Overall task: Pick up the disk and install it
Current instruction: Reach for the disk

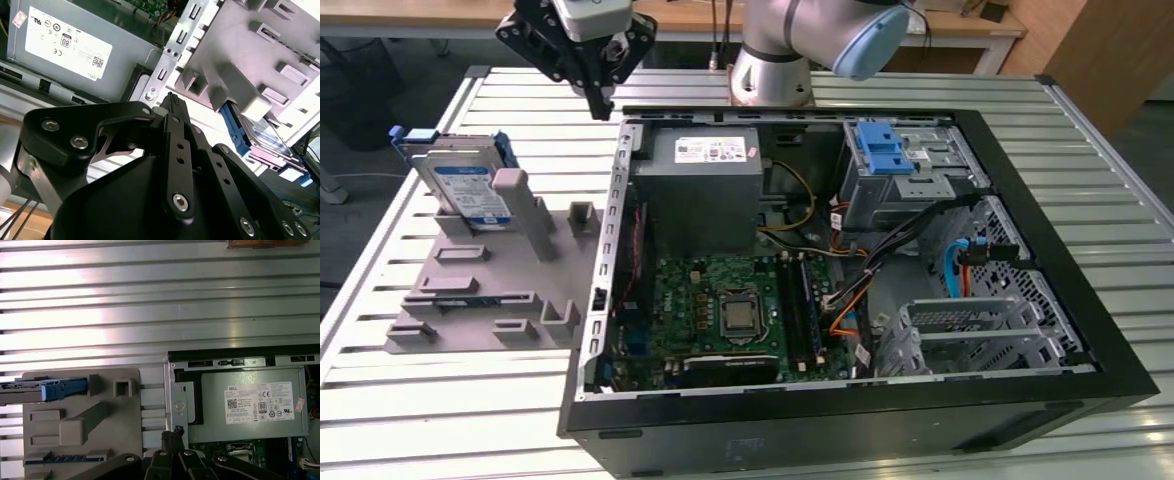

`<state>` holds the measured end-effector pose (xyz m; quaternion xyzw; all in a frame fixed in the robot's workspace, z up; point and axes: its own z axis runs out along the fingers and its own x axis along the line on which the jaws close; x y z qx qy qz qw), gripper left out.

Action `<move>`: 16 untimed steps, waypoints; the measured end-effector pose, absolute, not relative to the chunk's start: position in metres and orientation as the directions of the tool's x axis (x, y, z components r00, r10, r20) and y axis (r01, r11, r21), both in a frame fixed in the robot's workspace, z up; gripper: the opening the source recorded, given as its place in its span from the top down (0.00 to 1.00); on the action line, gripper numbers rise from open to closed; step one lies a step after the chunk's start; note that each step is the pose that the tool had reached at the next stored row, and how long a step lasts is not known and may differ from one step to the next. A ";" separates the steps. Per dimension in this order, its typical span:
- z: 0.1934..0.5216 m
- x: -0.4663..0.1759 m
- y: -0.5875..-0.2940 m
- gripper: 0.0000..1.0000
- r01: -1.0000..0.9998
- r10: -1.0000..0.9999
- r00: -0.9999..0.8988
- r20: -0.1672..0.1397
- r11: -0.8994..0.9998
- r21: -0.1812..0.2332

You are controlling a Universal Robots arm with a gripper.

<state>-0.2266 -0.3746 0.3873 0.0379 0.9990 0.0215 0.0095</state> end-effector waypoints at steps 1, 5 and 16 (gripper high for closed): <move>0.387 -0.228 -0.374 0.89 0.075 0.076 -0.997 -0.017 0.996 0.044; 0.387 -0.231 -0.374 0.89 0.075 0.076 -0.997 -0.017 0.996 0.044; 0.387 -0.239 -0.374 0.89 0.075 0.076 -0.997 -0.017 0.996 0.044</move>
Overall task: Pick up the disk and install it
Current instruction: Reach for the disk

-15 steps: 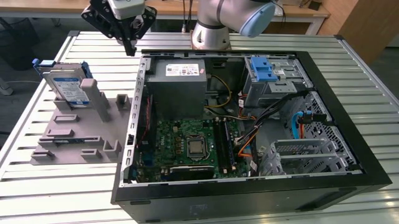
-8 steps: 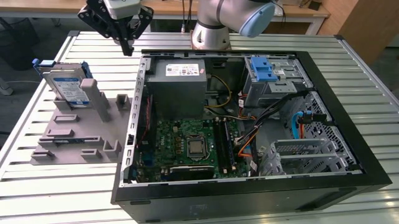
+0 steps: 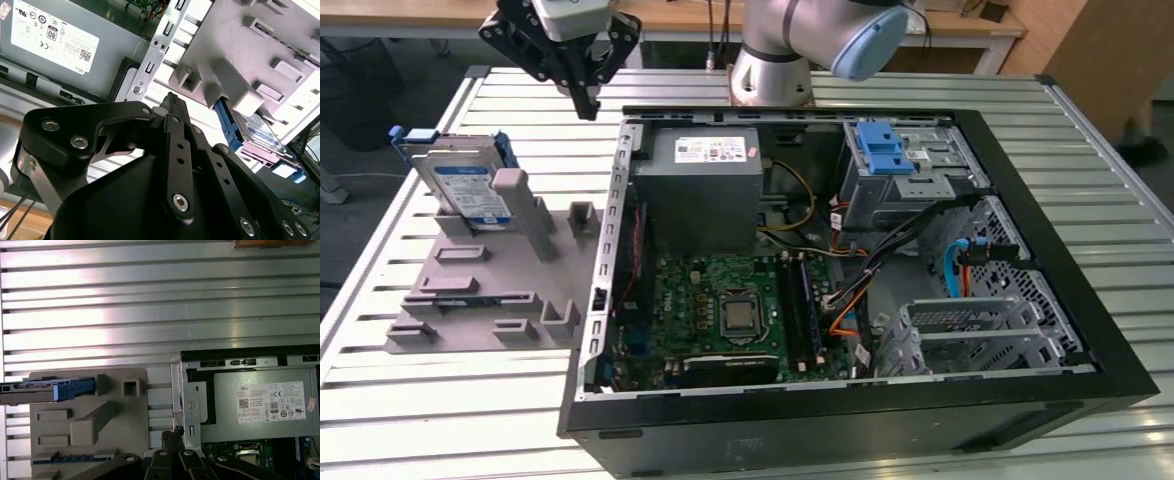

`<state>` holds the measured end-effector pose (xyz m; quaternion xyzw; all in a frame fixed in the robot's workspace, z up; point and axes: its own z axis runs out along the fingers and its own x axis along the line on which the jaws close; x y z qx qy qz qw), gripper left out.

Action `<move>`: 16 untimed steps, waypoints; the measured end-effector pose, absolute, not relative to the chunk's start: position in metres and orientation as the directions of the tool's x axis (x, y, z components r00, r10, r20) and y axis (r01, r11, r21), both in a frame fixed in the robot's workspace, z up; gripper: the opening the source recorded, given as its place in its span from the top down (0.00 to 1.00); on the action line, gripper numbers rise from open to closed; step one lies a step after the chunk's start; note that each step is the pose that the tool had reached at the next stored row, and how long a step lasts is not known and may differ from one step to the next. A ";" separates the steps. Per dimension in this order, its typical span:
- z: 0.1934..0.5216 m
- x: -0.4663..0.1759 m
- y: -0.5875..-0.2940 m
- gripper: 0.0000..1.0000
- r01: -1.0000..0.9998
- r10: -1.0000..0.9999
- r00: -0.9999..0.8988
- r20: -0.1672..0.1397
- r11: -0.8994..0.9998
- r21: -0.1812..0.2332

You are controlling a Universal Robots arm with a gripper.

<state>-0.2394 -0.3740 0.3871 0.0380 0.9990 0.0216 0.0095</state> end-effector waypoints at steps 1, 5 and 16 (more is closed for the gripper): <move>0.387 -0.240 -0.374 0.89 0.075 0.076 -0.997 -0.017 0.996 0.044; 0.387 -0.244 -0.374 0.89 0.075 0.076 -0.997 -0.017 0.996 0.044; 0.387 -0.249 -0.373 0.89 0.075 0.076 -0.997 -0.017 0.996 0.044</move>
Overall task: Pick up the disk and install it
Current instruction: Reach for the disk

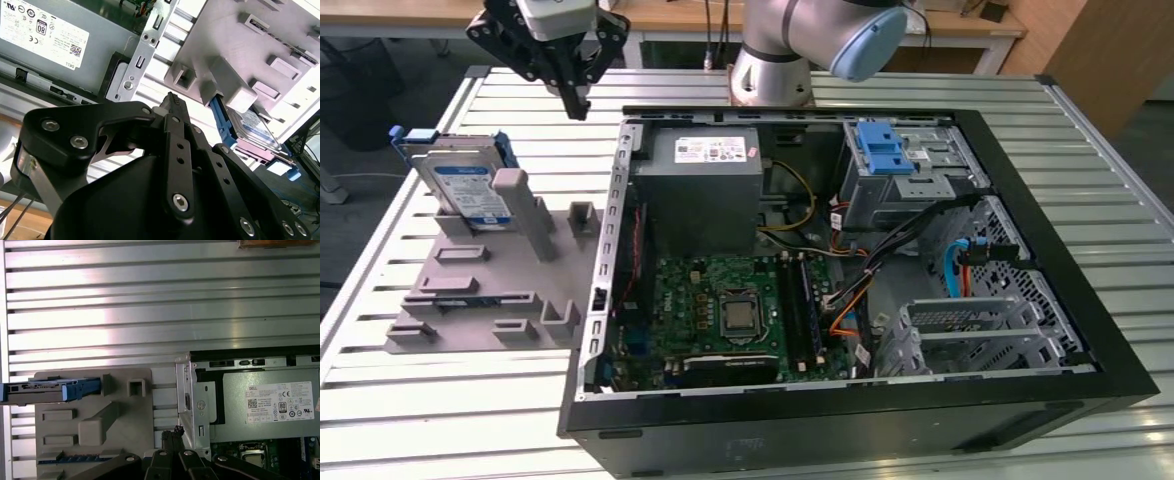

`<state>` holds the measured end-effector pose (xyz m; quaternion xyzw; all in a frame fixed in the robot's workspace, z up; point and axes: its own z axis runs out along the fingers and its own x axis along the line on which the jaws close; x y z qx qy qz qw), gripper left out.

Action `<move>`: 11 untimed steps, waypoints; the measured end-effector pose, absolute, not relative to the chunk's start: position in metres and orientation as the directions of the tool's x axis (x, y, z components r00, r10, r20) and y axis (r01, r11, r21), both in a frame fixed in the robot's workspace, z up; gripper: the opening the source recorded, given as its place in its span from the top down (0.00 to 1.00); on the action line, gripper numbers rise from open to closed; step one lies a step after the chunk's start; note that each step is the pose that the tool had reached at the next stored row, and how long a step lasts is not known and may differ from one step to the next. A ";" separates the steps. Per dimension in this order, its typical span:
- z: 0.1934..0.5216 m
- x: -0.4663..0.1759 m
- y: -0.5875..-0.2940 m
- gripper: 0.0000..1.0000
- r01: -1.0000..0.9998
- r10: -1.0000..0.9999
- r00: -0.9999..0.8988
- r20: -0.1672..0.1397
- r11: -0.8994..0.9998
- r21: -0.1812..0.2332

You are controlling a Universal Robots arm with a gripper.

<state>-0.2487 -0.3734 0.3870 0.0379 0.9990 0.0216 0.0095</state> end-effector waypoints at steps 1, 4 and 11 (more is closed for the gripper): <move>0.387 -0.249 -0.373 0.89 0.075 0.076 -0.997 -0.017 0.996 0.044; 0.387 -0.249 -0.373 0.89 0.075 0.076 -0.997 -0.017 0.996 0.044; 0.387 -0.251 -0.370 0.89 0.075 0.076 -0.997 -0.017 0.996 0.044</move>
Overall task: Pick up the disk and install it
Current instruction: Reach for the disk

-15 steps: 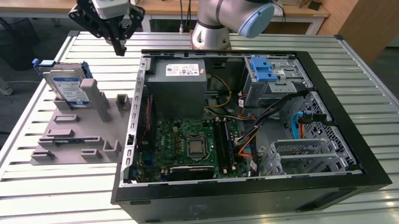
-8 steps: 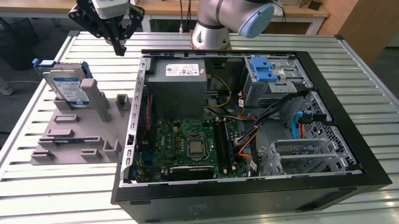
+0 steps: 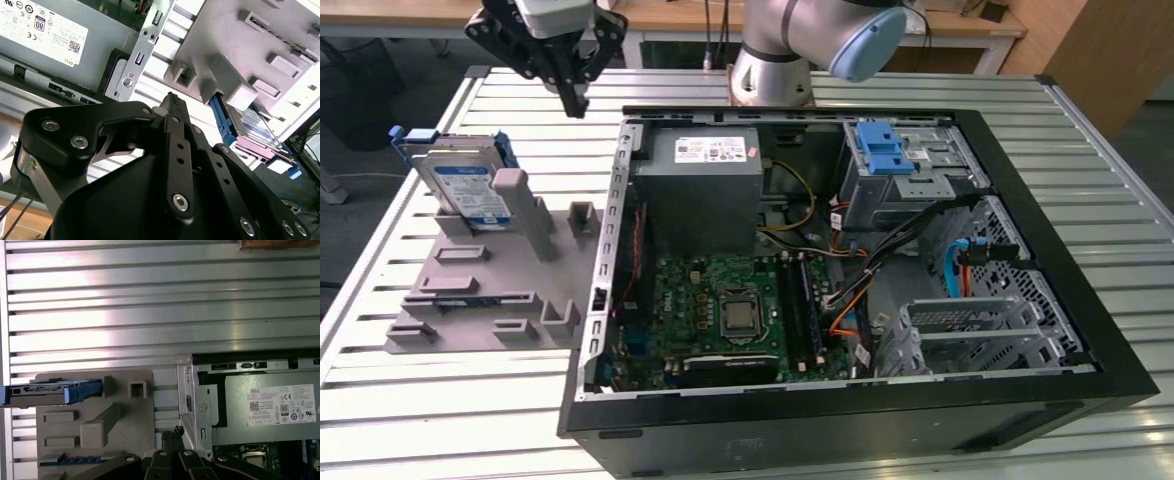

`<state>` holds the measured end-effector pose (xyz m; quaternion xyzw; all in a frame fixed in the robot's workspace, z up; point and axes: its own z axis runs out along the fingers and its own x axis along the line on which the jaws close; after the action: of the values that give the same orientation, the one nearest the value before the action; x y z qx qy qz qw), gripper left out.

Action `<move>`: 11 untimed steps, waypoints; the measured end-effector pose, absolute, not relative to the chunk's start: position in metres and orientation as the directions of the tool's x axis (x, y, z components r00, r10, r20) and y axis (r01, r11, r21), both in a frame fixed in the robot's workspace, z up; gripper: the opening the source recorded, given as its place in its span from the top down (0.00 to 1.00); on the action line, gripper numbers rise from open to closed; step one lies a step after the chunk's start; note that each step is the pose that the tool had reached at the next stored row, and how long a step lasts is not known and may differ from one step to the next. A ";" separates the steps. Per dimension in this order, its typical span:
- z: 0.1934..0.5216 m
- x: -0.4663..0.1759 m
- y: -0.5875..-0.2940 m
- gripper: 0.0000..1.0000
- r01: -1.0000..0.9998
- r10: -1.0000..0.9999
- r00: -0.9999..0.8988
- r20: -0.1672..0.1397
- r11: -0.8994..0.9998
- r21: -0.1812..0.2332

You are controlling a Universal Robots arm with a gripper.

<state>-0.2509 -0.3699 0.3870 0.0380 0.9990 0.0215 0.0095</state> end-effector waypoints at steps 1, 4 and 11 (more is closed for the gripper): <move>0.387 -0.251 -0.369 0.89 0.075 0.076 -0.997 -0.017 0.996 0.044; 0.387 -0.253 -0.367 0.89 0.075 0.076 -0.997 -0.017 0.996 0.044; 0.387 -0.261 -0.365 0.89 0.075 0.076 -0.997 -0.017 0.996 0.044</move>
<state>-0.2614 -0.3646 0.3870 0.0379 0.9990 0.0216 0.0095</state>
